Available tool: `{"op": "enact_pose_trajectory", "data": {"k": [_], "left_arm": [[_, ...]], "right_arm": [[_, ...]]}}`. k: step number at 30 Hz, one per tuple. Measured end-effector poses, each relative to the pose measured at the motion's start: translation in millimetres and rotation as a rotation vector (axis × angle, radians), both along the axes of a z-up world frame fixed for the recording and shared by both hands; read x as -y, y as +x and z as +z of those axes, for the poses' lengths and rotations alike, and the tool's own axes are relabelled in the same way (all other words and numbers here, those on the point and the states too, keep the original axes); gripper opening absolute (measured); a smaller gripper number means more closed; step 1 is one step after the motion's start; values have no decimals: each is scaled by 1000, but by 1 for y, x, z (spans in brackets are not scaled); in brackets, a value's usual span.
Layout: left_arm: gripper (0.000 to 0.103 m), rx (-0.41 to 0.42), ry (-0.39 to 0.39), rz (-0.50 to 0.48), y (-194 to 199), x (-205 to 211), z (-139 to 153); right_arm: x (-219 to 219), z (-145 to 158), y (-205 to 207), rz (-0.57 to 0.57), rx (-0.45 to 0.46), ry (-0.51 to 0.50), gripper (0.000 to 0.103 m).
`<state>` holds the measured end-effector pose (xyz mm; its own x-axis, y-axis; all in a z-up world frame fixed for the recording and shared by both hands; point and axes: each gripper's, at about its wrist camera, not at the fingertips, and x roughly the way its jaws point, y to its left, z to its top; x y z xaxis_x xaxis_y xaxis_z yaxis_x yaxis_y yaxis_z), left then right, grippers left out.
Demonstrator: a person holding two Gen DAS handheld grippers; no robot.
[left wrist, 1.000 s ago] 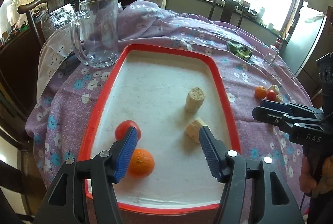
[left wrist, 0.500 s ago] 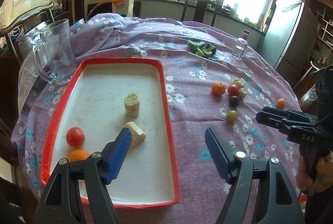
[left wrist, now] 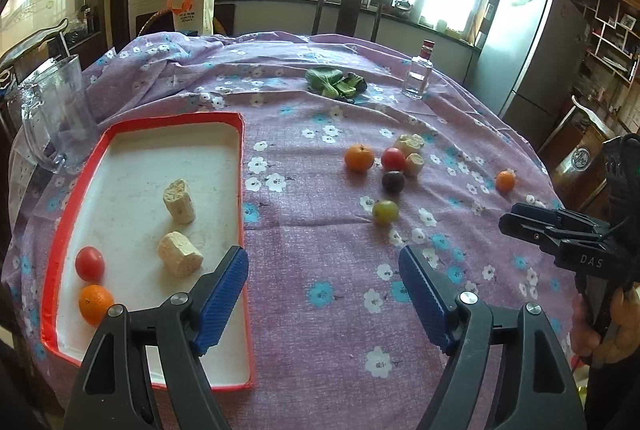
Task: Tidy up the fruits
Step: 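Withdraw both tools from the tray back toward the remaining fruit, then close left tool on the small green fruit while right tool grasps a mandarin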
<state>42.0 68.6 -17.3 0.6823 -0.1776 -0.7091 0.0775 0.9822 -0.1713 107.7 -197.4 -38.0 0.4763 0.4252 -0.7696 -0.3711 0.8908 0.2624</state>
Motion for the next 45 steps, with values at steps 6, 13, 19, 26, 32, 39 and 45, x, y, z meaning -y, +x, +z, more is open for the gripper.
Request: {"op": "enact_pose_trajectory", "data": {"k": [6,13,19,26,32,39,45], "left_arm": [[79,-3,-30,-13,3,5,-4],[79,-24,-42,-29,17,18,-12],[79,-33,-22,-70,31,40,-17],[78,-42,-4,-106,51,61,-24],[73,-66,24,-120,81,75,-39],[63,-98,25,-110,120,85,-61],[37,-154,59,-121,146,93,-85]], "right_arm": [[33,4,-9,-65,15,3,68],[62,0,-8,-132,17,-9,67],[79,-6,-4,-171,14,-14,66],[89,-14,8,-188,10,-38,58],[94,-24,41,-234,20,-108,55],[99,-44,87,-264,11,-232,51],[100,-59,104,-271,10,-298,44]]}}
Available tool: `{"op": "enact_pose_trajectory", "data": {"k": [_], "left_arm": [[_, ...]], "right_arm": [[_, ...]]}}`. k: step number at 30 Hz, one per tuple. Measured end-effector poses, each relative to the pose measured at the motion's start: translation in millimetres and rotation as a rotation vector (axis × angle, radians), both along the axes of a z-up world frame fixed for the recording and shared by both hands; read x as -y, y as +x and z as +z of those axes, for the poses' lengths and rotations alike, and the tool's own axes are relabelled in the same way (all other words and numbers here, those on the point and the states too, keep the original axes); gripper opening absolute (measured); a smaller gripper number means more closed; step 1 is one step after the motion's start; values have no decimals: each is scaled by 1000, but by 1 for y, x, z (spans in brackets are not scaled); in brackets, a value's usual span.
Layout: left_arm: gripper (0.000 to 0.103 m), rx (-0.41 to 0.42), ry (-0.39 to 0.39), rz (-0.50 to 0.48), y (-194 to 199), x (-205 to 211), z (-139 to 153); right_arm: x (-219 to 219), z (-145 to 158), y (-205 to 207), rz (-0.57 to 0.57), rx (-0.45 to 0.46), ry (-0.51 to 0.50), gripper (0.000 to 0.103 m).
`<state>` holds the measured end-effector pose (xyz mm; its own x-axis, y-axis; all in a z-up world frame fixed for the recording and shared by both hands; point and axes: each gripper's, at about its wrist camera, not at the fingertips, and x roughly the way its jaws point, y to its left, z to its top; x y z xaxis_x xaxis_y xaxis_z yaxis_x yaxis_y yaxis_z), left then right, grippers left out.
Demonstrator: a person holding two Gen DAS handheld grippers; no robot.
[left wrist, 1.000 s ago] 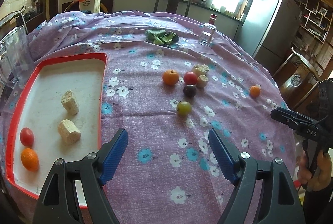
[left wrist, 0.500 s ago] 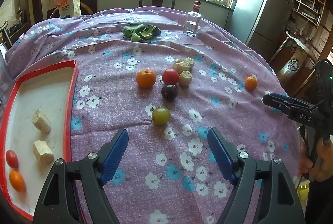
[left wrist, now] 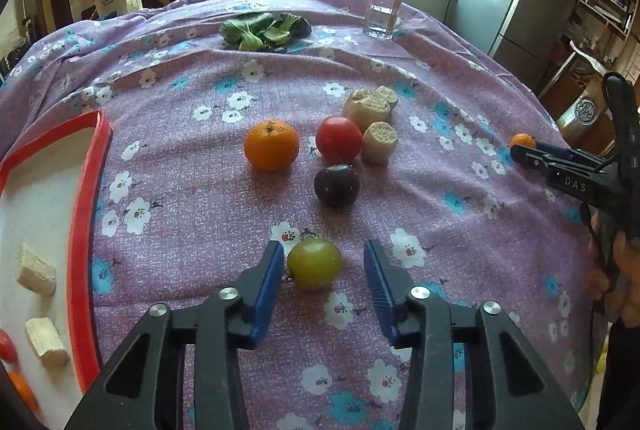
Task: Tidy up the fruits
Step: 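Close left tool on the small green fruit while right tool grasps a mandarin, then hold the green fruit in left tool while right tool holds the mandarin lifted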
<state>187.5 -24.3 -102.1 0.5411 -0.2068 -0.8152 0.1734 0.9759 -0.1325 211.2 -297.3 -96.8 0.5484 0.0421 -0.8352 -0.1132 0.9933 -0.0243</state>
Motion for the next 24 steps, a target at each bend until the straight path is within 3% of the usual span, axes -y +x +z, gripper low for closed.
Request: {"op": "enact_pose_trajectory", "data": {"k": [2,6,11,24], "left_arm": [[36,21,5,1,2,1,-1],[26,24,-13,4,2,-2,-3],[26,26,-49,15,-7,-12,-1],[26,51,-88,56,-57,-42,21]], "right_arm": [[4,-5,3,-10,-11,-2,35],[12,-6,2,-15,-9,34,34],[8,8,-10,1,9,102,33],[-66,35,-63,176,0,247,33]]}}
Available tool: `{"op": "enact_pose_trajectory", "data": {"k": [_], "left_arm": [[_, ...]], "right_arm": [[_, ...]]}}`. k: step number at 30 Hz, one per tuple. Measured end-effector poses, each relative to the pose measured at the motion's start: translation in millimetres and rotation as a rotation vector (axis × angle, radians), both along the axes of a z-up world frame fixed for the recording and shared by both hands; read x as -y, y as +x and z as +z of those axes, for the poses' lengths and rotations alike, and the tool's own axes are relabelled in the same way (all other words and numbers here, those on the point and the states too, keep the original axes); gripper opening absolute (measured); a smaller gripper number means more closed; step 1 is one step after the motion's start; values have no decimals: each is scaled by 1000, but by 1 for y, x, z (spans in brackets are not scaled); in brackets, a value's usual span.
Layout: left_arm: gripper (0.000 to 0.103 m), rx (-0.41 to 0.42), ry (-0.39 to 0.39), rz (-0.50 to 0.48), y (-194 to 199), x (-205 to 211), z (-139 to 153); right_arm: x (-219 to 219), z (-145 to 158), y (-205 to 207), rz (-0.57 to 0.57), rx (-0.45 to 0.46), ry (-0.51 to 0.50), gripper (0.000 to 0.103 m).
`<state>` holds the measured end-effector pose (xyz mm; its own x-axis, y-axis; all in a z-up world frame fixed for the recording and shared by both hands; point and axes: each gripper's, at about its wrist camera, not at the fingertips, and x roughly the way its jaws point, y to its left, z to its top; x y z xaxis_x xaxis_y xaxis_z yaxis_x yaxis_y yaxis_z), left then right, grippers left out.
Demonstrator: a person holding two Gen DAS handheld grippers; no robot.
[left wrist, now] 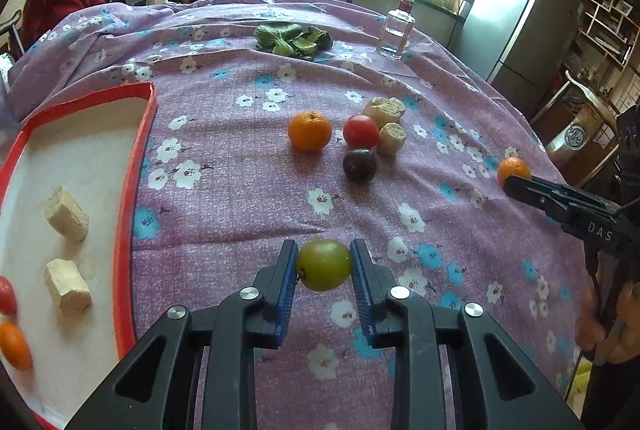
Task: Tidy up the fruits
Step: 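Hold the green fruit in left tool while right tool holds the mandarin lifted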
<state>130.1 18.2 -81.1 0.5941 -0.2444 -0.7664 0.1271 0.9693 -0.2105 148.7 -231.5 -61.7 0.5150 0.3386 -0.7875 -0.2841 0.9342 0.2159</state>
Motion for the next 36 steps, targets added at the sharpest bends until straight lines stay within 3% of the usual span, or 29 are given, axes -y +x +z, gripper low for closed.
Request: {"op": "enact_pose_trajectory", "data": {"k": [11,36], "left_arm": [[26,-12,-12,-27,-27,-1,5],[26,-47,-4,-64,-27,9,3]], "right_arm": [[-46,-7,-34,117,-45,5,33],[-48,-10,-44,130,-78,-7,33]]}}
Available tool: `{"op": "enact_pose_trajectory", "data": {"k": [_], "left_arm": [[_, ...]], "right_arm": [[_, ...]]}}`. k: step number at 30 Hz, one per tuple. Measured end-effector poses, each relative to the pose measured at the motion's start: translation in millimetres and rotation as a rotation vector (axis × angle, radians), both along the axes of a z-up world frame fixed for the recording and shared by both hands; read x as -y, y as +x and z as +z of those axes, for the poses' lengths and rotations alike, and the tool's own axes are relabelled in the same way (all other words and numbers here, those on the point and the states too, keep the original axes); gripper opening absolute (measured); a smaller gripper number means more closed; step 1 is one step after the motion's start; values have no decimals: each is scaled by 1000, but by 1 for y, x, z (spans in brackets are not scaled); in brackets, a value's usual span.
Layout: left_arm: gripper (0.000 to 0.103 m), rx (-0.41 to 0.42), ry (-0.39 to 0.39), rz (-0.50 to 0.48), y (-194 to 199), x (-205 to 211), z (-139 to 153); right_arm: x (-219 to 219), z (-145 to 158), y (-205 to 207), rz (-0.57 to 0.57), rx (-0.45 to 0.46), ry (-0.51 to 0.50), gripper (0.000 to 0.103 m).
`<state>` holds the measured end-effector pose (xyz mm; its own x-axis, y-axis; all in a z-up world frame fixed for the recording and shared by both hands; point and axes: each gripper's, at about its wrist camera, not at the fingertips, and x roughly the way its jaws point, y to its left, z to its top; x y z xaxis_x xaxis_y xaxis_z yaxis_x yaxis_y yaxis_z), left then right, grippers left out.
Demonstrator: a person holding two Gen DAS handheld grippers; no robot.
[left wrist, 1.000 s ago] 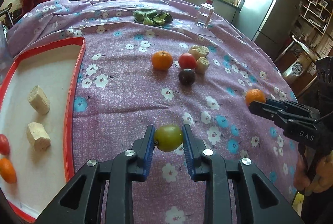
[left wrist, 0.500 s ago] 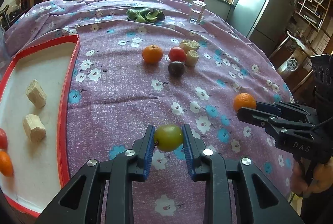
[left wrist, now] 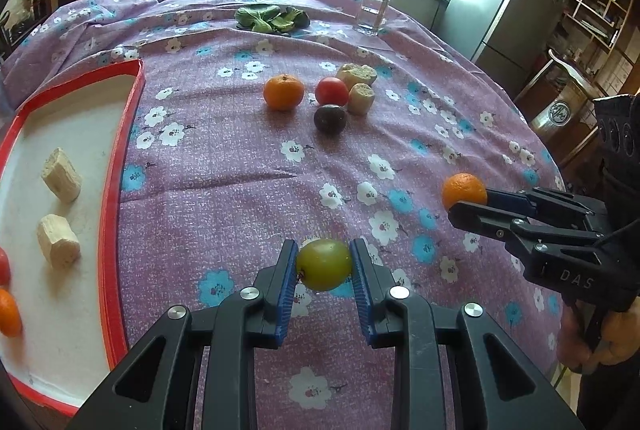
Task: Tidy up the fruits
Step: 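Hold the green fruit in left tool while right tool holds the mandarin lifted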
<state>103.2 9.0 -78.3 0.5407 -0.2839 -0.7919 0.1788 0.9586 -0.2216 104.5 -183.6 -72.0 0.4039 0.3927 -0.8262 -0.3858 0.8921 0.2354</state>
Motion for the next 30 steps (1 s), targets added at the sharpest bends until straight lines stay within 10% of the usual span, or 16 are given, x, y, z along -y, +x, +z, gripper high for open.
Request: {"op": "enact_pose_trajectory", "data": {"k": [30], "left_arm": [[26,-54,1,-53,16,17,-12]], "right_arm": [[4,-10,8,-8,-48,-20,33]]}}
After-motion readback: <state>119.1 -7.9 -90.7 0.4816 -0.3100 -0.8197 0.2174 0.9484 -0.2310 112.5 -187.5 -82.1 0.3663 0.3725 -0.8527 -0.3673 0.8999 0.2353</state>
